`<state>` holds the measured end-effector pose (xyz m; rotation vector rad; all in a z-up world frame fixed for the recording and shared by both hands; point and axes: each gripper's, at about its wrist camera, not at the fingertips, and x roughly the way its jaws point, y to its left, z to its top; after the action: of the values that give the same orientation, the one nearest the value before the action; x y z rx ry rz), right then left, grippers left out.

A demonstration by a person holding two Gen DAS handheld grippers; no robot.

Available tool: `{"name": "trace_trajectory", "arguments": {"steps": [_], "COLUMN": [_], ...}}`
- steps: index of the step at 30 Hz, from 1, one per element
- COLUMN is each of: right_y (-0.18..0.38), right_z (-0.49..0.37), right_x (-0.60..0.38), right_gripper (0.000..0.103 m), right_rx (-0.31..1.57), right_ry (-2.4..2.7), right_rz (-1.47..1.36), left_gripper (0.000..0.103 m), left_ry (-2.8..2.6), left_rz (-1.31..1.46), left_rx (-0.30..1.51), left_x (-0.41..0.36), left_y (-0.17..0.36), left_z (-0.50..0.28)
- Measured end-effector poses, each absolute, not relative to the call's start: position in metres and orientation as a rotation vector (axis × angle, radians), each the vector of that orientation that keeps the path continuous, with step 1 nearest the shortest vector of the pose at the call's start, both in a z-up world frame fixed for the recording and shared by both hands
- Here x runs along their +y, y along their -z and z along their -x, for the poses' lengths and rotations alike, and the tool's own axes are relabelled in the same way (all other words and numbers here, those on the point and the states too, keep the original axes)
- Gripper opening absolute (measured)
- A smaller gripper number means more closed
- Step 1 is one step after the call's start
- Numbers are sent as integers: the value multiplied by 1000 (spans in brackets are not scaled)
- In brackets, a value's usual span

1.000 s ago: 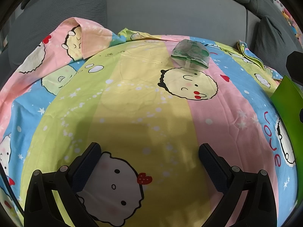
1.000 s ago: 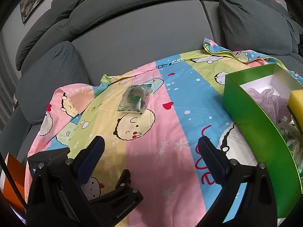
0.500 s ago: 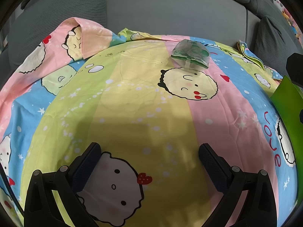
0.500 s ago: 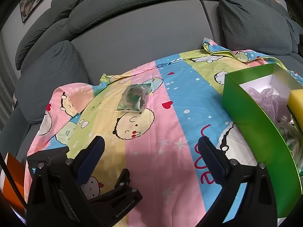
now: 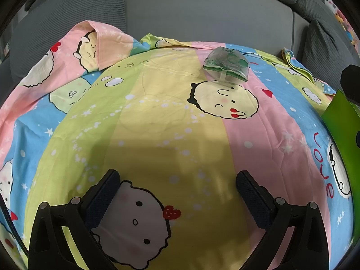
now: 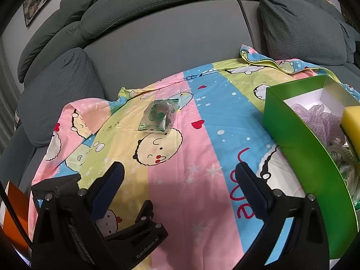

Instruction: Organize objects

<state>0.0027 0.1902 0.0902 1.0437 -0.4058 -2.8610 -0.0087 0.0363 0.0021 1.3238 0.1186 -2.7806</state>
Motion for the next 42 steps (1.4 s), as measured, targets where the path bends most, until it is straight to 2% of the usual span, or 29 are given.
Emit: {"name": "trace_trajectory", "arguments": {"steps": [42], "right_y": [-90], "right_z": [-2], "right_x": [188], "right_gripper": [99], "right_rx": [-371], "right_ry": [2868], "right_rz": [-1056], "left_gripper": [102], "left_ry": [2780], "left_rz": [-1324], "left_rx": [119], "left_x": [37], "left_y": [-1], "left_z": [9]}}
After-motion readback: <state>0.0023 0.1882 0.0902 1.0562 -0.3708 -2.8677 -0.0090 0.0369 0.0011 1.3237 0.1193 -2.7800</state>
